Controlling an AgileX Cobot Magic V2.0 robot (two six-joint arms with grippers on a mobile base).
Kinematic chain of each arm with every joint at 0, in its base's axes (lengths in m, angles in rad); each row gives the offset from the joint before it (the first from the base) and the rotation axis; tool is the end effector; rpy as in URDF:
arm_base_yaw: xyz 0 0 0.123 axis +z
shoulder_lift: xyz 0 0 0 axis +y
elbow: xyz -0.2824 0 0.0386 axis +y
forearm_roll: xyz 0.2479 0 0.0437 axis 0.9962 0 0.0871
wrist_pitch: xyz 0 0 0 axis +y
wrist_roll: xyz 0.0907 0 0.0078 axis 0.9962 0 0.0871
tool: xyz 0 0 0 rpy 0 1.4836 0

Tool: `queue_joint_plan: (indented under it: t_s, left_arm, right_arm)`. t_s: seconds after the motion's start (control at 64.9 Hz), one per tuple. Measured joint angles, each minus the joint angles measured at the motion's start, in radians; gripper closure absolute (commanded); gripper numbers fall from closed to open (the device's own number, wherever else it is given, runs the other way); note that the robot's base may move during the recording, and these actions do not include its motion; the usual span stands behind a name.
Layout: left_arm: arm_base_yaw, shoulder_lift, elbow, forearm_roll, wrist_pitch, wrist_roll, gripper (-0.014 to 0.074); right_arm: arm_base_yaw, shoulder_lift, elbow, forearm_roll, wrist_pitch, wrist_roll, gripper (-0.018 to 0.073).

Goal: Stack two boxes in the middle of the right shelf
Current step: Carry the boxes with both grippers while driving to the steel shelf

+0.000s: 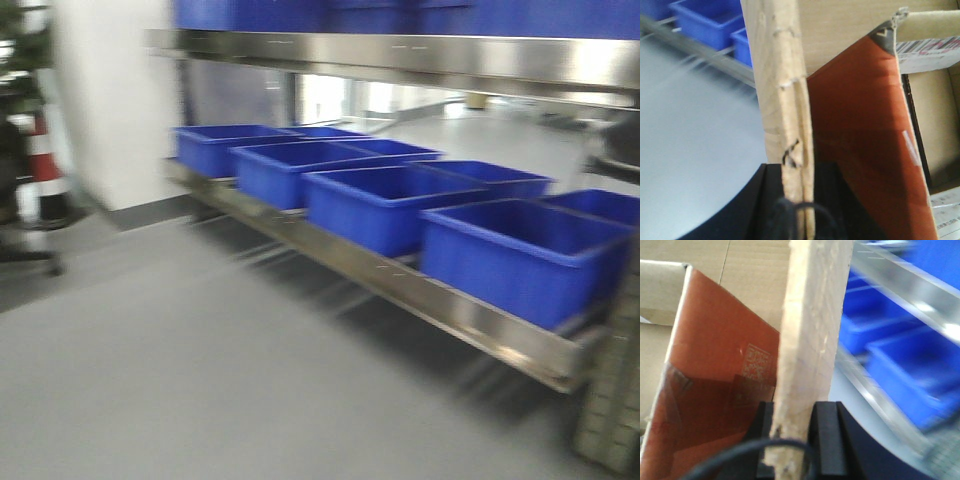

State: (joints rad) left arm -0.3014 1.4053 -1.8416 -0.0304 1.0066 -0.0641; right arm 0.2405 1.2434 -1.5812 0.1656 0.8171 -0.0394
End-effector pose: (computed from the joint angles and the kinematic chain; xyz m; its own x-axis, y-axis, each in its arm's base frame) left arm 0.2651 -0.0848 0.5099 -0.4675 0.0613 -0.8818 0.2819 0.9559 -0.0830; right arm 0.2391 0.0699 0.4921 -0.3896 -0.0195 -0.9208 -0.3165 0.9417 0.1140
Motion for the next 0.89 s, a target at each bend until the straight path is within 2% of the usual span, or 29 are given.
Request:
queue_joint_plan:
  t_s: [0.894]
  left_arm:
    - [0.0, 0.0, 0.0, 0.0, 0.0, 0.0, 0.0708]
  right_arm:
    - [0.0, 0.0, 0.0, 0.0, 0.0, 0.0, 0.0713]
